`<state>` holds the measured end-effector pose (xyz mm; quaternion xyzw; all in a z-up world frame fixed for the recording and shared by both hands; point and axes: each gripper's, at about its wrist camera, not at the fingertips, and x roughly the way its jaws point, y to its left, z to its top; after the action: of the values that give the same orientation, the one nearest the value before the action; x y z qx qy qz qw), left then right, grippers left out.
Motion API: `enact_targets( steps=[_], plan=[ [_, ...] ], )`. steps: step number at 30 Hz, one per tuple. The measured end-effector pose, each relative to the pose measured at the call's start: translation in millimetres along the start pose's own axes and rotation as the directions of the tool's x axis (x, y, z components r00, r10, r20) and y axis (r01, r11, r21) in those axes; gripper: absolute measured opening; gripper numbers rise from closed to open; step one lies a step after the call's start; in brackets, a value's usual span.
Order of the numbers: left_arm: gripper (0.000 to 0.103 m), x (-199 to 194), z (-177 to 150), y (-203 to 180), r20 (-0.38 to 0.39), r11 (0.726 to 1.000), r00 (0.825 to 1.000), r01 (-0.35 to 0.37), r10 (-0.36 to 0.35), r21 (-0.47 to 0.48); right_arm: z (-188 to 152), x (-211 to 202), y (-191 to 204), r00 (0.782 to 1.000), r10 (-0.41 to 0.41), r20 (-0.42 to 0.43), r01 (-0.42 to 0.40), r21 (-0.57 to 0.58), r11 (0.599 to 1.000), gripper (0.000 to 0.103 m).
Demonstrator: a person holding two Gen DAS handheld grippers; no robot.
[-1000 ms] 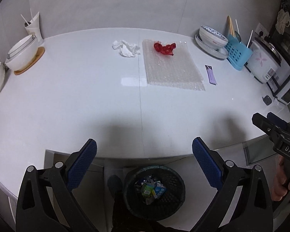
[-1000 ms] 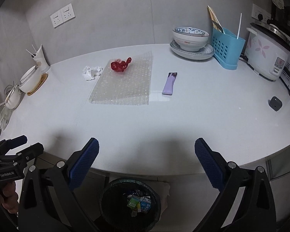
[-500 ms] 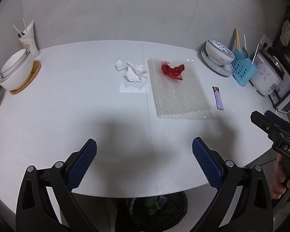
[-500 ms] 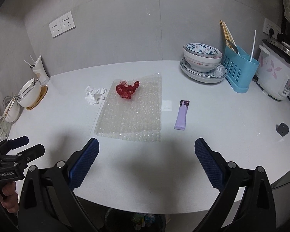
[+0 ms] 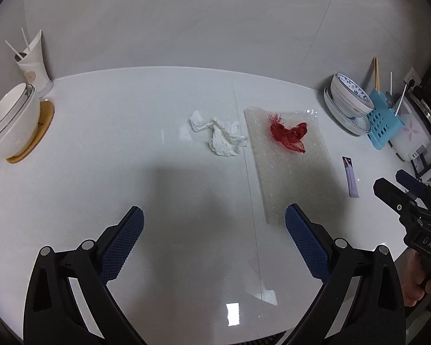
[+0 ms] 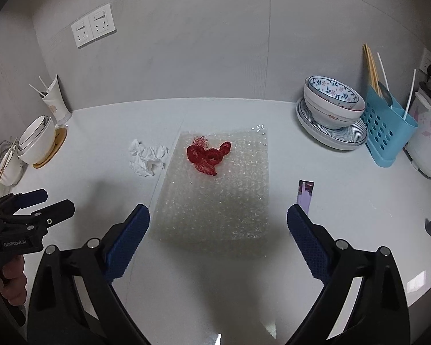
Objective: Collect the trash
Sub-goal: 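Grasp the white tissue with the left tool while the right tool grasps the red mesh net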
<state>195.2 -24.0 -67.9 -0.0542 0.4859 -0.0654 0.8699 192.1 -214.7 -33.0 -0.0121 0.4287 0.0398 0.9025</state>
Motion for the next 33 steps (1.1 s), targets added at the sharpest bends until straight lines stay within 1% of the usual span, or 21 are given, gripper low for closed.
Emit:
enact_targets(
  steps=[7,14,20,21,26,29,31,33],
  plan=[
    [0.096,35.0,35.5,8.9,-0.014,1.000,1.000,0.014,-0.014,-0.002,26.8,40.6,5.6,0.999,0.003,-0.050,-0.002,0.019,1.000,0.089],
    [0.096,74.2,64.5,11.1,-0.042,1.000,0.999,0.015,-0.015,0.002,50.7,84.6,3.0,0.994,0.006,-0.110,0.000,0.051,0.999,0.084],
    [0.095,111.5,84.3,8.7,-0.073,1.000,0.997,0.010,-0.010,0.006,68.3,125.2,-4.0,0.984,0.012,-0.180,0.006,0.097,0.995,0.078],
    [0.095,117.1,87.2,8.4,-0.078,1.000,0.997,0.010,-0.009,0.010,70.8,133.3,-5.3,0.981,0.013,-0.196,0.008,0.106,0.994,0.076],
    [0.093,146.2,99.9,3.4,-0.105,1.000,0.994,0.002,0.000,0.020,78.4,163.1,-9.9,0.969,0.027,-0.246,0.009,0.145,0.989,0.071],
    [0.090,158.8,104.2,0.9,-0.121,1.000,0.993,-0.002,0.005,0.021,81.6,177.6,-13.0,0.961,0.035,-0.273,0.013,0.171,0.985,0.066],
    [0.085,166.4,105.9,0.3,-0.133,1.000,0.991,-0.008,0.012,0.027,83.5,185.3,-13.6,0.957,0.039,-0.288,0.014,0.180,0.984,0.065],
    [0.081,172.1,107.1,-0.2,-0.139,0.999,0.990,-0.013,0.018,0.034,83.7,192.7,-14.5,0.951,0.036,-0.307,0.021,0.181,0.983,0.060]
  ],
)
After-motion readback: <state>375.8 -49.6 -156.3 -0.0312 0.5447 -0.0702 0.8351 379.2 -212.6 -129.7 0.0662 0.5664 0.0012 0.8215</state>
